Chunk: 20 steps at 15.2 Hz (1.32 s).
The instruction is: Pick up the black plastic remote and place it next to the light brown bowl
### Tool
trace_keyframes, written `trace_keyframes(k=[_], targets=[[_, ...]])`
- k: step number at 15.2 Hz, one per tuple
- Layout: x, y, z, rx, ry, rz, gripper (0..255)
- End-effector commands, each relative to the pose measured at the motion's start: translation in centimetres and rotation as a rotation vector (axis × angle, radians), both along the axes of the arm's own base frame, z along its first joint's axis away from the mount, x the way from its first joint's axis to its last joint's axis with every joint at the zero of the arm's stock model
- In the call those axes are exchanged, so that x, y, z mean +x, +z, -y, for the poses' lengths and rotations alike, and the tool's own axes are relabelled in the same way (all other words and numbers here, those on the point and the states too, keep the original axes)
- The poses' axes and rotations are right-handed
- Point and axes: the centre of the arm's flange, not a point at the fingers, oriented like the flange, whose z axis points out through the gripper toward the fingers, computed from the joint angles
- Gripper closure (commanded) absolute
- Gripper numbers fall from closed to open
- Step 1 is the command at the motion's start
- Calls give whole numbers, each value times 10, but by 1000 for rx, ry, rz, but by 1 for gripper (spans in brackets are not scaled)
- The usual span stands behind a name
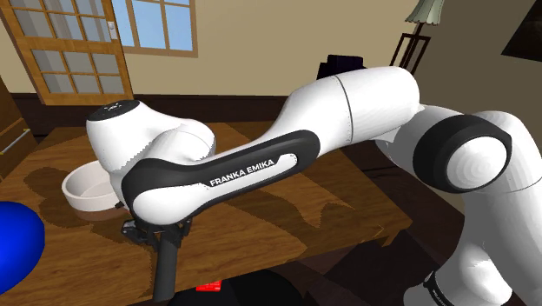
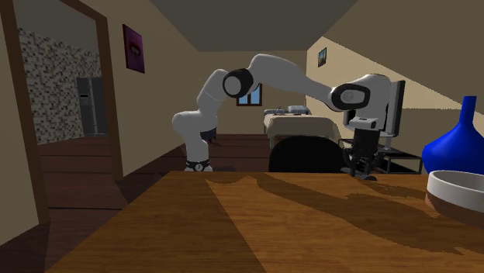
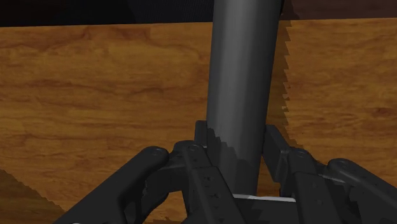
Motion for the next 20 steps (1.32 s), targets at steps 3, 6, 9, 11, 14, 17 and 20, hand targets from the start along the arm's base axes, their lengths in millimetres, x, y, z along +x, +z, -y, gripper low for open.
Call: trace_keyframes(k=[3, 6, 9, 11, 14, 17, 20], targets=[[-1, -1, 0, -1, 1, -2, 0], [-1, -1, 0, -1, 1, -2, 0], [0, 12, -1, -1, 1, -2, 0], [0, 38, -3, -1, 1, -2, 0], [0, 49, -4, -1, 1, -2, 0], [0, 49, -4, -1, 1, -2, 0], [0, 49, -4, -1, 1, -1, 0]])
